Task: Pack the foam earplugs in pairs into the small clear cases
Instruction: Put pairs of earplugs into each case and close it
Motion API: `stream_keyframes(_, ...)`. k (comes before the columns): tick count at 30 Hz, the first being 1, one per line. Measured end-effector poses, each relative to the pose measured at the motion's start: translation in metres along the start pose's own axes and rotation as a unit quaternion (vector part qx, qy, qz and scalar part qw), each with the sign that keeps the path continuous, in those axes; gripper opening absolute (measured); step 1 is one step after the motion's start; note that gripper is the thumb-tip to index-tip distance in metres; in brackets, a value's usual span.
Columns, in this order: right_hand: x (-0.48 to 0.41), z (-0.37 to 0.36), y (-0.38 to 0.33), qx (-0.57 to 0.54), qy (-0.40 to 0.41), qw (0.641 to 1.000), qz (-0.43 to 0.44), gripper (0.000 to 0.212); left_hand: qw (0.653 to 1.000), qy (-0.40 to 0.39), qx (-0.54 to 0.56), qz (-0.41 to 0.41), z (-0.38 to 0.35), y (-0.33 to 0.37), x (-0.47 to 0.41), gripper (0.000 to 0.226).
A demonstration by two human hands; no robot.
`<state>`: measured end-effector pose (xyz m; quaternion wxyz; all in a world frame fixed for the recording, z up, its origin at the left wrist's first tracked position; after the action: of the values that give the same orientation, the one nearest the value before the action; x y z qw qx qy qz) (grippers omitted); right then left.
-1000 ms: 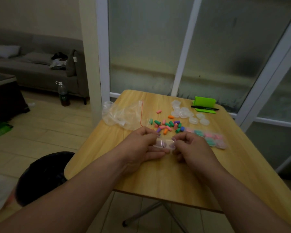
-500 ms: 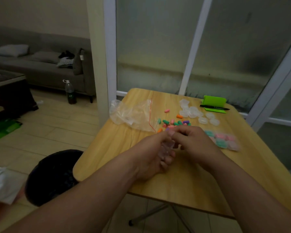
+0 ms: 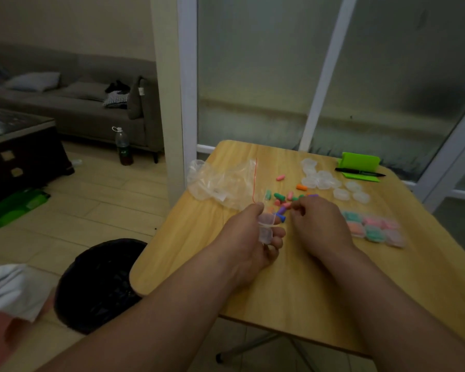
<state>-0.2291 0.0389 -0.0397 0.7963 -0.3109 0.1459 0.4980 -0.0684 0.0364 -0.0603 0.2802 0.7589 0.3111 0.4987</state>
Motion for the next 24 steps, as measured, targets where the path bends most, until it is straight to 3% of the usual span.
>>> stream_keyframes(11,0.003,0.001,0.001,0.01,0.027,1.0,-0.005,0.006,1.0,-0.002,-0.01,0.001,-0.001,-0.002,0.001,0.042)
stream_keyframes(17,0.008,0.009,0.003,0.011,0.014,1.0,-0.025,0.021,1.0,0.002,-0.003,-0.001,0.002,-0.002,-0.002,0.049)
stream_keyframes(20,0.008,0.027,0.001,-0.066,0.023,0.997,-0.045,0.018,1.0,-0.007,0.013,0.007,0.001,-0.002,-0.001,0.043)
stream_keyframes(24,0.016,0.065,-0.022,-0.185,0.031,0.982,0.0,0.023,0.997,-0.058,0.045,0.02,-0.003,-0.001,0.0,0.033)
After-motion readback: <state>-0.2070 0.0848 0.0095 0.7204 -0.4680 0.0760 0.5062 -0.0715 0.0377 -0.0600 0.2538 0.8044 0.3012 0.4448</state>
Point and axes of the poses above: each hand's wrist, its own x-axis away from the middle knuckle, its own z-axis out of the back of the hand, y = z × x, the point moved 6 cm from there along -x, towards the middle knuckle, and after that the axes turned 15 degrees about y, right-handed, at the moved point
